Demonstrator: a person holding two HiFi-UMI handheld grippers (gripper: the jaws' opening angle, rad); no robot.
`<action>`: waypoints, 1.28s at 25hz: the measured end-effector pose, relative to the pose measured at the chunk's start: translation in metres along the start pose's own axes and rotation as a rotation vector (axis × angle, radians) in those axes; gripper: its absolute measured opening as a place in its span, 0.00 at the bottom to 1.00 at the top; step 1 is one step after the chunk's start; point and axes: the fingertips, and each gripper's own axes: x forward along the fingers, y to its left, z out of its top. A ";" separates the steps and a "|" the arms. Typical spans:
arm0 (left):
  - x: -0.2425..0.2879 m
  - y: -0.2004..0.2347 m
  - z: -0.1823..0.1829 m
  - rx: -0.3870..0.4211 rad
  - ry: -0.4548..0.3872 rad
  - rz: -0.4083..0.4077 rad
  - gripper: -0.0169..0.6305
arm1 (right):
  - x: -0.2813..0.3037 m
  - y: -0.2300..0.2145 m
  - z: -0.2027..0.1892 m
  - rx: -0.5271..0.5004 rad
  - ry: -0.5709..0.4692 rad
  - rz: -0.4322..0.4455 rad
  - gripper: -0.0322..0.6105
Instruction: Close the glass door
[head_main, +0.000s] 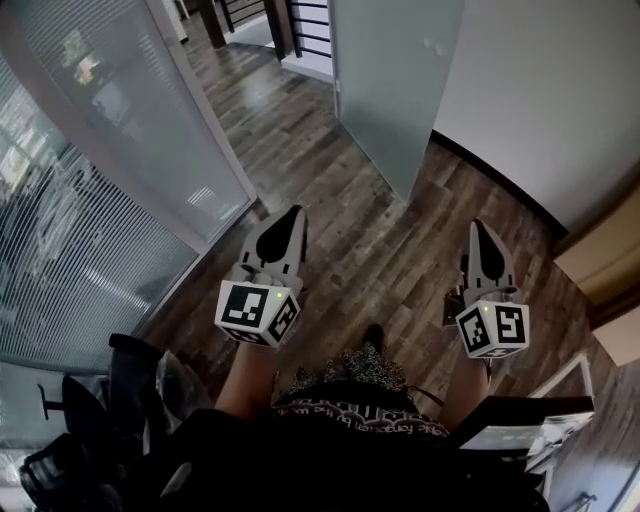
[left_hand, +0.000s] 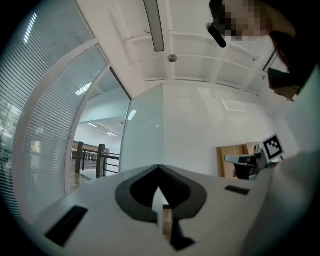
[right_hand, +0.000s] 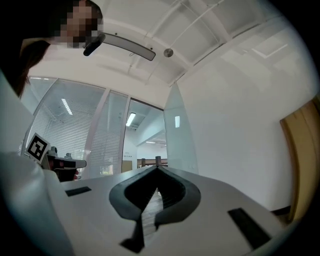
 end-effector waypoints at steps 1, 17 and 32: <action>0.013 0.003 -0.003 -0.003 0.002 0.007 0.02 | 0.013 -0.008 -0.003 -0.003 0.002 0.005 0.05; 0.216 0.043 -0.008 0.022 0.005 0.090 0.02 | 0.219 -0.128 -0.029 -0.032 0.035 0.082 0.05; 0.396 0.135 -0.014 0.032 -0.020 0.043 0.02 | 0.388 -0.192 -0.057 -0.036 0.041 0.009 0.05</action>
